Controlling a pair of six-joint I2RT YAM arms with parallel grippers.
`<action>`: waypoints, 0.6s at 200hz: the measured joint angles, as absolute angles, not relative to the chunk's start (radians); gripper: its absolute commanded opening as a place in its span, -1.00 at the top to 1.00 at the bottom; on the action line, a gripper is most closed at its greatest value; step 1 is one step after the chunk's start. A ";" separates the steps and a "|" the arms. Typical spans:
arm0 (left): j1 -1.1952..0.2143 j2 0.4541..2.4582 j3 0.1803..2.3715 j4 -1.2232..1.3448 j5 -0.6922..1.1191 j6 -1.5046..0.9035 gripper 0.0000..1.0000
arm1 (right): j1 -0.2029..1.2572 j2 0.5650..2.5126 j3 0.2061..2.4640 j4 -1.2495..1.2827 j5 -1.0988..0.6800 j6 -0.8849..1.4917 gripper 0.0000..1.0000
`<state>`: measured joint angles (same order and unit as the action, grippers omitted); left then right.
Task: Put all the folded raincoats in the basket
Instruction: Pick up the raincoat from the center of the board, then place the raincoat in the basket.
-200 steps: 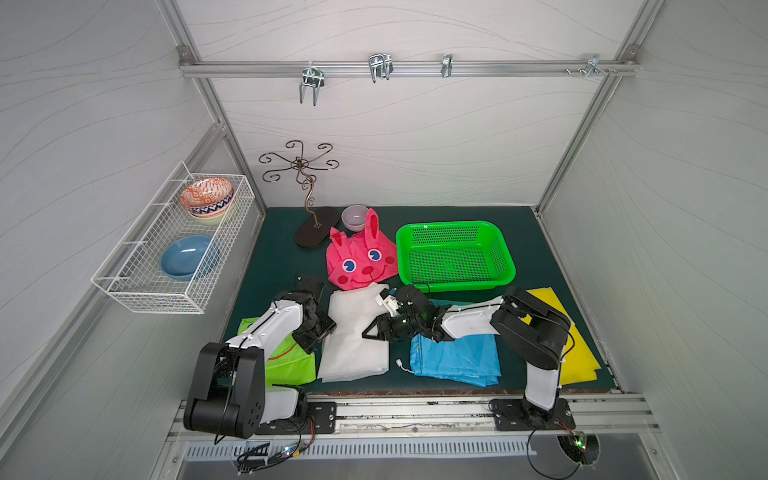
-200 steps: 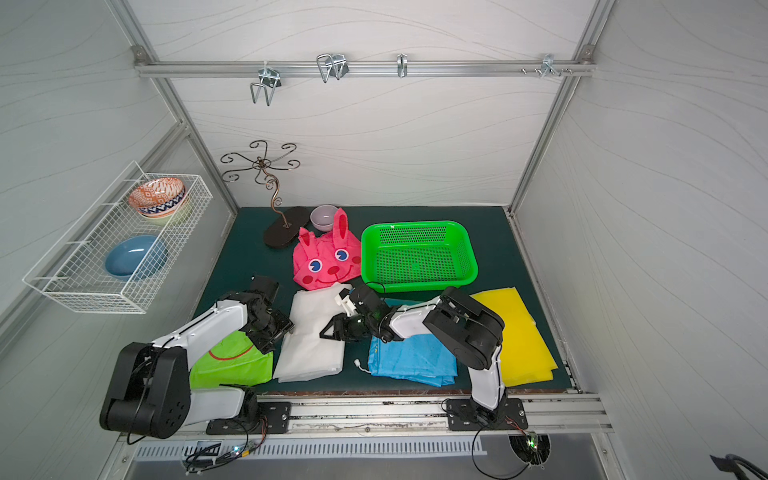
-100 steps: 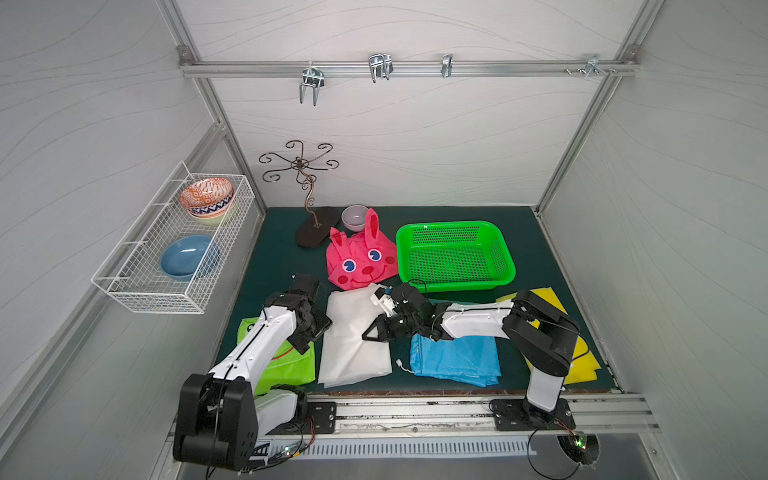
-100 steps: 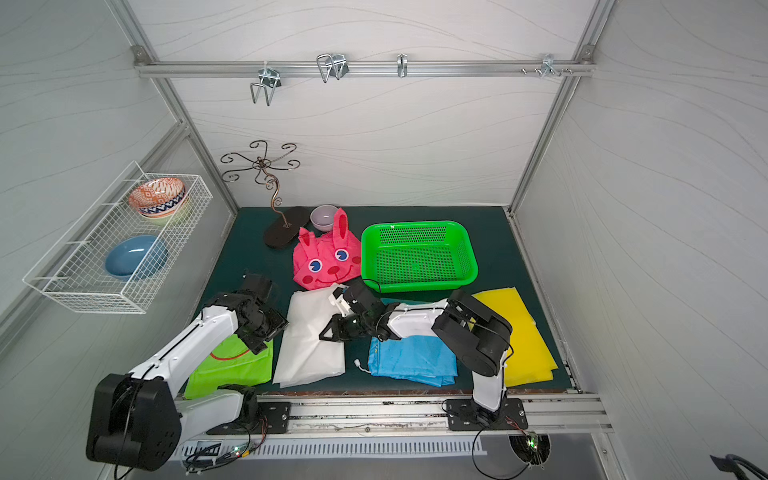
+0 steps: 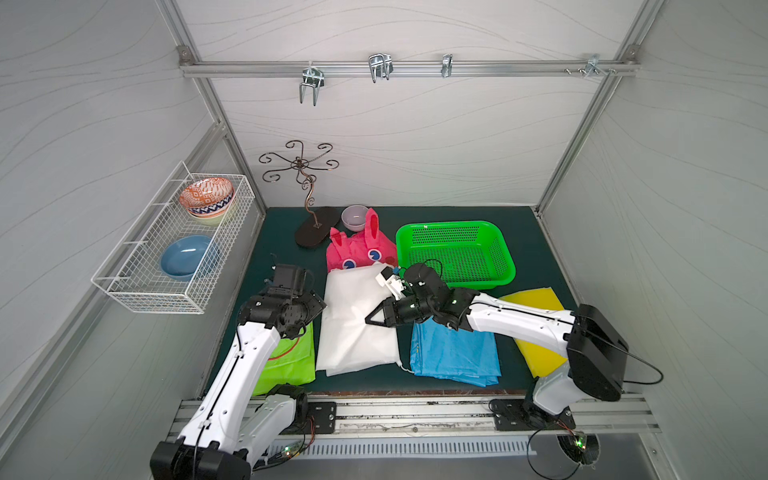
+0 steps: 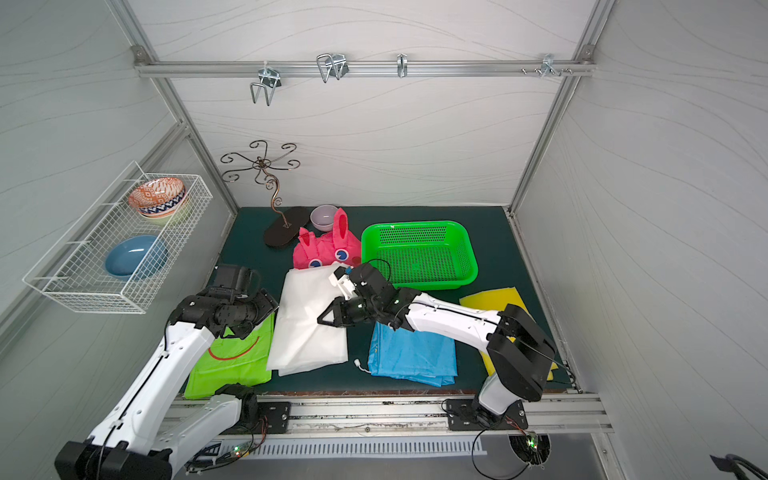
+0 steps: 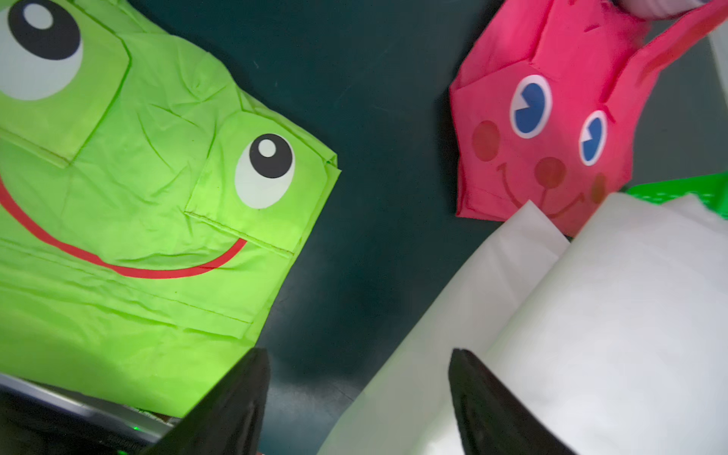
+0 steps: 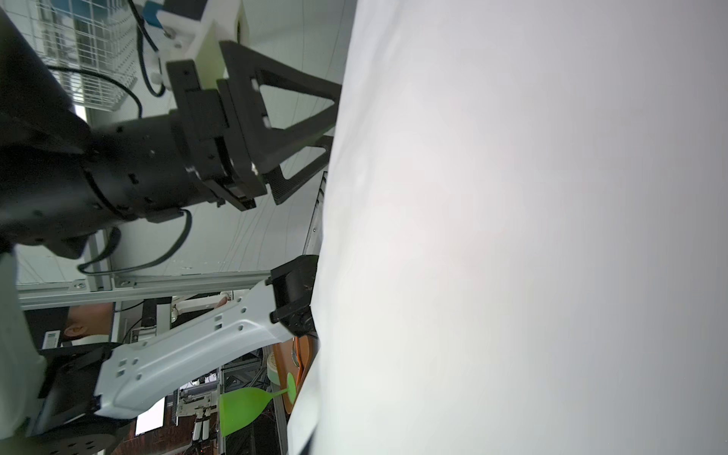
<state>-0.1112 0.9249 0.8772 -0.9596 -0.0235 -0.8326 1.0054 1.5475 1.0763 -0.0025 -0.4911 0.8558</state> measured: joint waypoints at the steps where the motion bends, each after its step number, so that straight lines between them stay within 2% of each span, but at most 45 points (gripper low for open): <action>1: -0.111 0.922 0.877 -0.958 -0.022 -0.832 -0.64 | 1.003 1.546 1.077 -0.004 -0.491 0.856 0.90; 42: -0.111 0.843 0.820 -0.883 0.050 -0.810 -0.66 | 0.852 1.461 1.110 -0.100 -0.474 0.851 0.90; 81: -0.112 0.884 0.786 -0.793 0.198 -0.778 -0.73 | 0.647 1.376 1.111 -0.176 -0.438 0.838 0.93; 120: -0.117 0.928 0.783 -0.751 0.248 -0.752 -0.83 | 0.483 1.333 1.114 -0.240 -0.326 0.862 0.96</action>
